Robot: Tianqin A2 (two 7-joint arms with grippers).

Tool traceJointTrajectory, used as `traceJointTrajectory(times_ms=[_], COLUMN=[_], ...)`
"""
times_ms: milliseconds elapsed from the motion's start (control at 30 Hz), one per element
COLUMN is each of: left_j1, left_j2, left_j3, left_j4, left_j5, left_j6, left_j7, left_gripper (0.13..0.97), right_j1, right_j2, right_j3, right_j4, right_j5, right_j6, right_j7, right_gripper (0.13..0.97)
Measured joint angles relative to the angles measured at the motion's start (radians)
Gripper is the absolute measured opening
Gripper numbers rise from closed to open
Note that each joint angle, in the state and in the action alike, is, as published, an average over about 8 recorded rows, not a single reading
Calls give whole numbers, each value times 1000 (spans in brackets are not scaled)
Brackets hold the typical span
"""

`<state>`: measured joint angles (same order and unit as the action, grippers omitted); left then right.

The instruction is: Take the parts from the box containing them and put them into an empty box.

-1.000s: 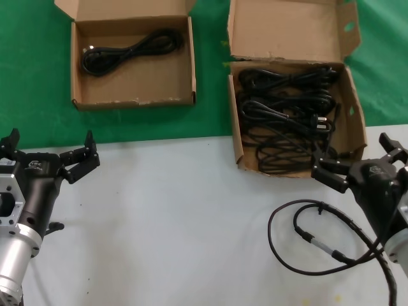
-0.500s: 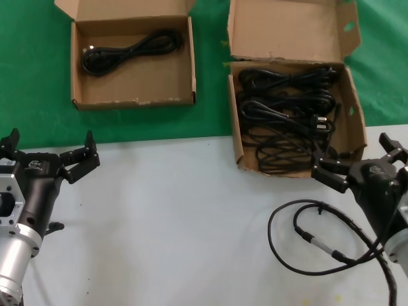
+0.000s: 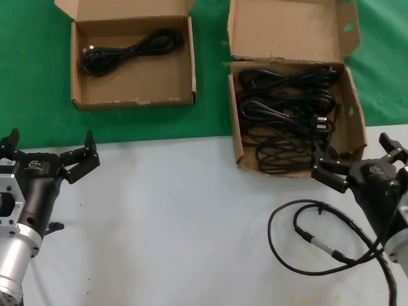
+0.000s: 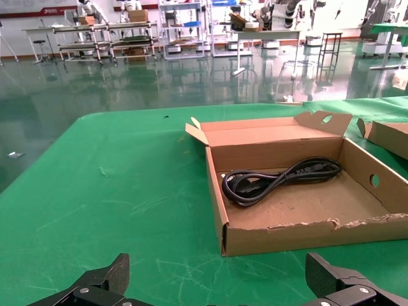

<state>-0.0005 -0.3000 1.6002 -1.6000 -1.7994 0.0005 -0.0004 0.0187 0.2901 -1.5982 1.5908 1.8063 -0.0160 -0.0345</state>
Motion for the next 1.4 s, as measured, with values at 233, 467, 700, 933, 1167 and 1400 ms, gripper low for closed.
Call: traceJointTrajectory(times_ms=[233,467,700,933,1167,1400], left_j1=[0,0,0,0,0,0], left_j2=[0,0,0,0,0,0], left_j3=[0,0,0,0,0,0], left_j4=[0,0,0,0,0,0], left_j5=[0,0,0,0,0,0], left_j6=[0,0,0,0,0,0], left_j7=[0,0,0,0,0,0], left_gripper=[966,966,966,966,966,966], right_j1=[0,0,0,0,0,0], right_j2=[0,0,0,0,0,0], right_j3=[0,0,0,0,0,0], right_j4=[0,0,0,0,0,0], right_j5=[0,0,0,0,0,0], right_j6=[0,0,0,0,0,0], right_j7=[0,0,0,0,0,0], right_gripper=[966,966,966,966,966,966])
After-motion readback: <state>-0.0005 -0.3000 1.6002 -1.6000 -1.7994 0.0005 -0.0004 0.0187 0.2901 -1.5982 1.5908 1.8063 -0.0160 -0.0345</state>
